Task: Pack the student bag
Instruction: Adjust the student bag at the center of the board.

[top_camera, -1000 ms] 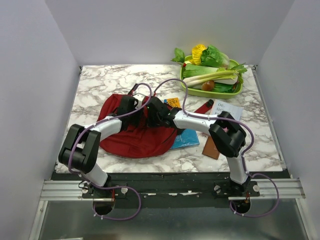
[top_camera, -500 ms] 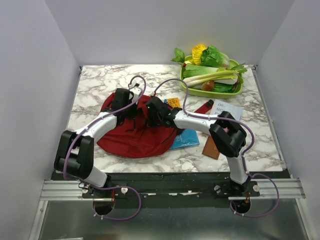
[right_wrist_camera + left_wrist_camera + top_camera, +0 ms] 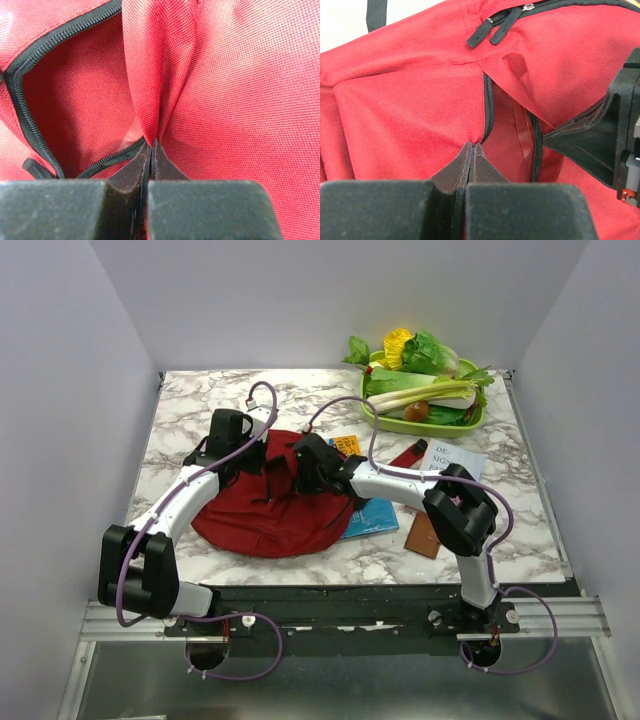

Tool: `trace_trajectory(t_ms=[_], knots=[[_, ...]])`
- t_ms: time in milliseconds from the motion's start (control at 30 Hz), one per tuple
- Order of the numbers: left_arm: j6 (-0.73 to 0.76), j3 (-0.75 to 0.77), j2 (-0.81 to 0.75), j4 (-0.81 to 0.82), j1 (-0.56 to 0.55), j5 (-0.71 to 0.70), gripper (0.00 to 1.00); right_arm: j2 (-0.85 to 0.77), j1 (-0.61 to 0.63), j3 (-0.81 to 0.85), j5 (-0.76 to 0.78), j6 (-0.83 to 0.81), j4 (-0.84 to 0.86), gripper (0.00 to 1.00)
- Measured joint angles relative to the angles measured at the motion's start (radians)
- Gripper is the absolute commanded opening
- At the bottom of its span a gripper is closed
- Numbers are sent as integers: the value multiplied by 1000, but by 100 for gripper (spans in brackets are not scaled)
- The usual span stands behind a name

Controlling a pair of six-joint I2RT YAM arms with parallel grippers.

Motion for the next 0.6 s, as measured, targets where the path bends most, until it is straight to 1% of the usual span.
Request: trace_trajectory(t_ms=[33,67,100,167,200,400,567,600], knots=[[0,-1,0,-2,3,8,0,-9,-1,-7,0,-5,2,25],[0,-2,0,-3,7,20,0,-18,-2,-16,0,-12,3,35],[0,-3,0,-5,10,29,0,-27,-3,-24,0,-14,4,49],[0,-3,0,-8,14,42,0,-48,-5,-47,0,-23,7,57],[0,-3,0,-9,14,47,0,-63,-8,-62,0,-27,8,65],[4,-3,-2,-11,18,60,0,-188,-35,-178,1,-40,18,70],[8,-3,-13,-18,18,68,0,-366,-96,-340,8,-13,27,81],[9,-3,-18,-21,18,69,0,-410,-113,-377,19,-3,25,87]])
